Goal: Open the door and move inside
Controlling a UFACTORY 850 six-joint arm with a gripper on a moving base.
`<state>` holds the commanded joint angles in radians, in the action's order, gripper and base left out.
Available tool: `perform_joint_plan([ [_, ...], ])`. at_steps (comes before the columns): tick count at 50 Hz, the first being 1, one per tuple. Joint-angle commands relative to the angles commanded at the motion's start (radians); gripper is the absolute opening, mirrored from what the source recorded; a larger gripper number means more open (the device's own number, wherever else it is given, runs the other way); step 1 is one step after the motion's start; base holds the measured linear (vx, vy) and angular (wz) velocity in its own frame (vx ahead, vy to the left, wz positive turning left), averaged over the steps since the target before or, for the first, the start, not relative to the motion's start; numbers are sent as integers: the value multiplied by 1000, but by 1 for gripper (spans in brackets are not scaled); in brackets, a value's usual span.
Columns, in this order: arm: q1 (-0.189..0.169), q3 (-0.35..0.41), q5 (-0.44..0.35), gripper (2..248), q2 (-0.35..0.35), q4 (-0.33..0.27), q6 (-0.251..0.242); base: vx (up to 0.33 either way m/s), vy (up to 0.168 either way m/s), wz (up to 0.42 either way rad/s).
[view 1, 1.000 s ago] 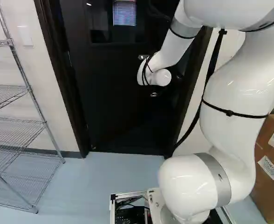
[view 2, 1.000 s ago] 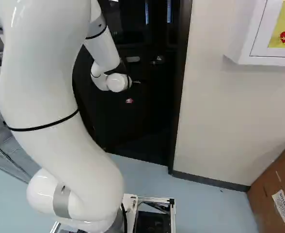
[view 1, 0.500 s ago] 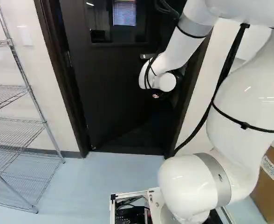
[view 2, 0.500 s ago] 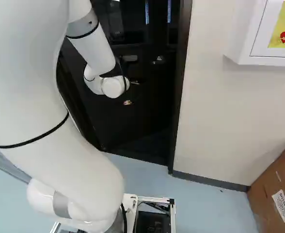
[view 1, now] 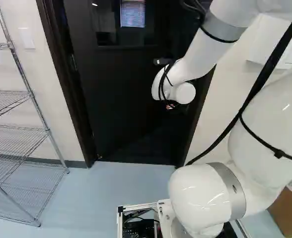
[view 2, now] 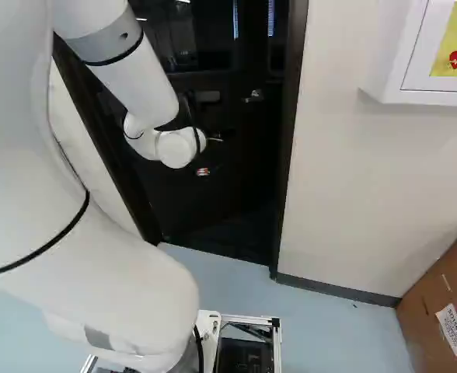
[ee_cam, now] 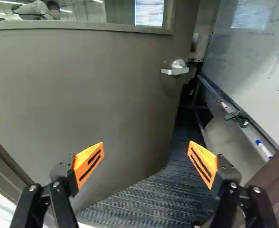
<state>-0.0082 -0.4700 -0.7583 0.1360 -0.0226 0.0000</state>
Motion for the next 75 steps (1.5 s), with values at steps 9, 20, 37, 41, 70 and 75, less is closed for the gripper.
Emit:
perform_joint_plan([
  [9,-2,14,0,247,15,0,0,0,0,0],
  [20,-3,15,0,247,16,0,0,0,0,0],
  [37,-3,15,0,247,16,0,0,0,0,0],
  [41,-3,15,0,247,16,0,0,0,0,0],
  [70,-3,15,0,247,16,0,0,-1,-1,9],
  [75,-3,15,0,247,16,0,0,-8,-5,22],
])
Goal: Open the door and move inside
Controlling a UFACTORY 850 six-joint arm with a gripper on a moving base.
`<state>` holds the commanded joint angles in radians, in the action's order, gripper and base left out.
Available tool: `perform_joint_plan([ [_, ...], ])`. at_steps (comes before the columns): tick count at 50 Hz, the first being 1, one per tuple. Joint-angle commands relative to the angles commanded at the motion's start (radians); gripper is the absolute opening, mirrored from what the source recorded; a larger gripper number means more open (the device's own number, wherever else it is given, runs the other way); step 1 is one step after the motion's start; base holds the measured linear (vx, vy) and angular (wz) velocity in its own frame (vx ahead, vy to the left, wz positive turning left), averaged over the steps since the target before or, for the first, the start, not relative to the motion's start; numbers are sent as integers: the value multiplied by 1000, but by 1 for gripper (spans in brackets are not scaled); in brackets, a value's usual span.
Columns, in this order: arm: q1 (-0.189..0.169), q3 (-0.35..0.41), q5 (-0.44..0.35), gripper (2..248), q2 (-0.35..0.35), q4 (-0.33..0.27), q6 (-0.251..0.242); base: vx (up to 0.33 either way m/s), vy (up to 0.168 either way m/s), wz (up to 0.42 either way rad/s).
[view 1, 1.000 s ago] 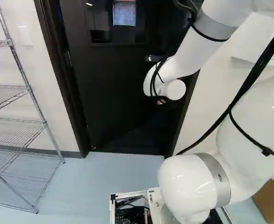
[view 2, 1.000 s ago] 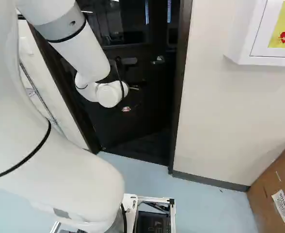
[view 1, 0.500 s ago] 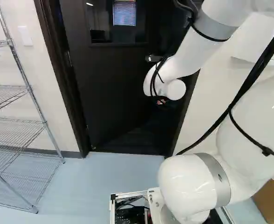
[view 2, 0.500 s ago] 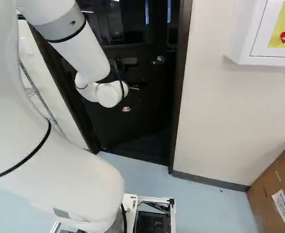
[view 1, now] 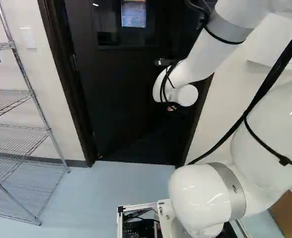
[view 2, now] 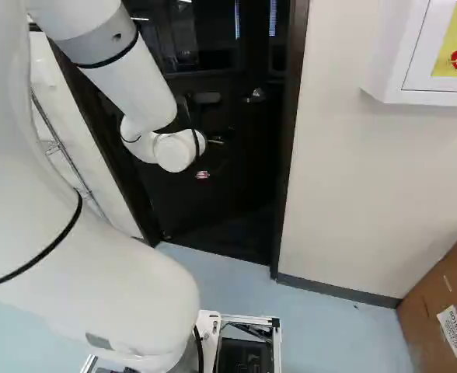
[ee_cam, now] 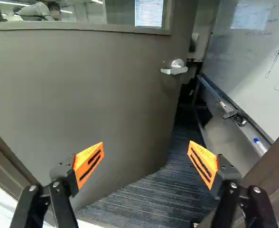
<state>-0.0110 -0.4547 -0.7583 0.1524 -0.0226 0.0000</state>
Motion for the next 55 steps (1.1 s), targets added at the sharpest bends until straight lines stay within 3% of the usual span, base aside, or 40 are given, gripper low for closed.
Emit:
perform_joint_plan([
  [55,0,0,0,247,0,0,0,55,13,-7],
])
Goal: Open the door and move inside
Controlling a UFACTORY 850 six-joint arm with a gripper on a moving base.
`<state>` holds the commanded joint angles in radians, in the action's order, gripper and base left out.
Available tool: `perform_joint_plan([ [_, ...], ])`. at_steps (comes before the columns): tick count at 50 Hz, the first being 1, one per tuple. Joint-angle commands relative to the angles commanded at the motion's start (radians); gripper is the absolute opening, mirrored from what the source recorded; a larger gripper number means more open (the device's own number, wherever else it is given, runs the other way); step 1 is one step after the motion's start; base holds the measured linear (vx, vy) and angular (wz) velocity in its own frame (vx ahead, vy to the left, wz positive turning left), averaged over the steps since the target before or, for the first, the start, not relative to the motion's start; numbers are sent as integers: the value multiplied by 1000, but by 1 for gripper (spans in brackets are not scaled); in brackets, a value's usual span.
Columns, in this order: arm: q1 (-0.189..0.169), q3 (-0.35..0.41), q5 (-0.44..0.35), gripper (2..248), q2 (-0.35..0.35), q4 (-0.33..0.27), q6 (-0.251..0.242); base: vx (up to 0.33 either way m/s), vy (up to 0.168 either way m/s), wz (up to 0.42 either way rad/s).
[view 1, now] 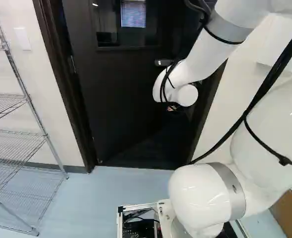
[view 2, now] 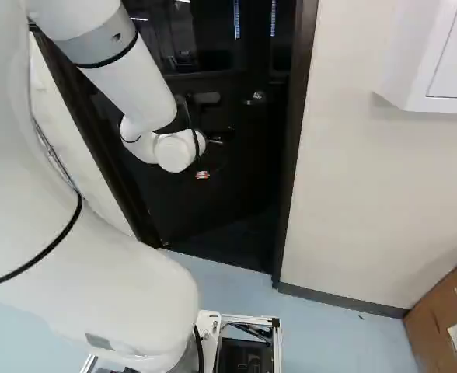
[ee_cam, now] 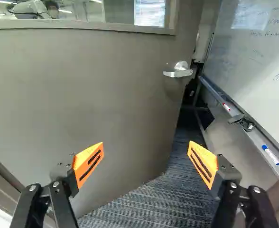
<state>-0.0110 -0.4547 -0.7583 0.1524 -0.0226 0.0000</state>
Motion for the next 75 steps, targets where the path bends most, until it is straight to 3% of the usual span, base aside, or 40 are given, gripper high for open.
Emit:
perform_joint_plan([
  [75,0,0,0,247,0,0,0,111,59,-37],
])
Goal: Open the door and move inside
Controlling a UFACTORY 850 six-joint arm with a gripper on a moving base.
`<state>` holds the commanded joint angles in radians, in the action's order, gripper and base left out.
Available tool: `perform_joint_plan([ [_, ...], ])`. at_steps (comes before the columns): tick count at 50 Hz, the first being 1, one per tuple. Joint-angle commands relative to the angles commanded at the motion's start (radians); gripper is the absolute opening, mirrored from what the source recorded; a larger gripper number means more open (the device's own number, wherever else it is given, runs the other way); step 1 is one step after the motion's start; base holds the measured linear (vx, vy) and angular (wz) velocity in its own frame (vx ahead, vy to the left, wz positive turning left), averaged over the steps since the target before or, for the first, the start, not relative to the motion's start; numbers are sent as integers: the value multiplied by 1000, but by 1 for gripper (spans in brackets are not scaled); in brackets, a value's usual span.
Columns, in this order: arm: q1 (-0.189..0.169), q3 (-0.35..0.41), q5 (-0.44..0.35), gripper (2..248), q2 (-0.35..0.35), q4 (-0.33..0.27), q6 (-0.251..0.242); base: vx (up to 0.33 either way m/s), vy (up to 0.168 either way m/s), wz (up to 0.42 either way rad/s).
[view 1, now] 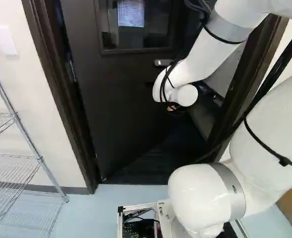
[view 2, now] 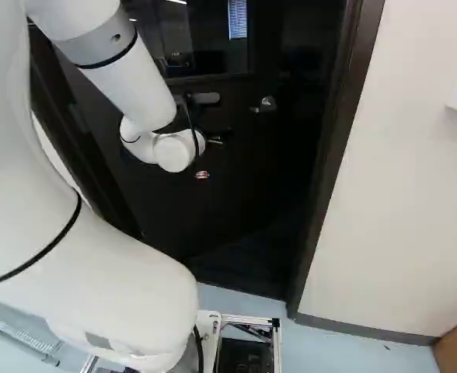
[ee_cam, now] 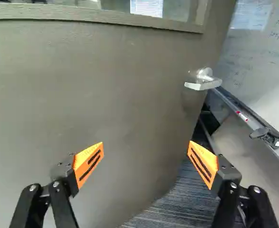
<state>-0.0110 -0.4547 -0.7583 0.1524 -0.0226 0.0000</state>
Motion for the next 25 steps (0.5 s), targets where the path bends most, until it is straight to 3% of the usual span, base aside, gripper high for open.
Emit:
perform_joint_plan([
  [14,0,0,0,247,0,0,0,110,30,-211],
  [25,0,0,0,247,0,0,0,103,57,-46],
])
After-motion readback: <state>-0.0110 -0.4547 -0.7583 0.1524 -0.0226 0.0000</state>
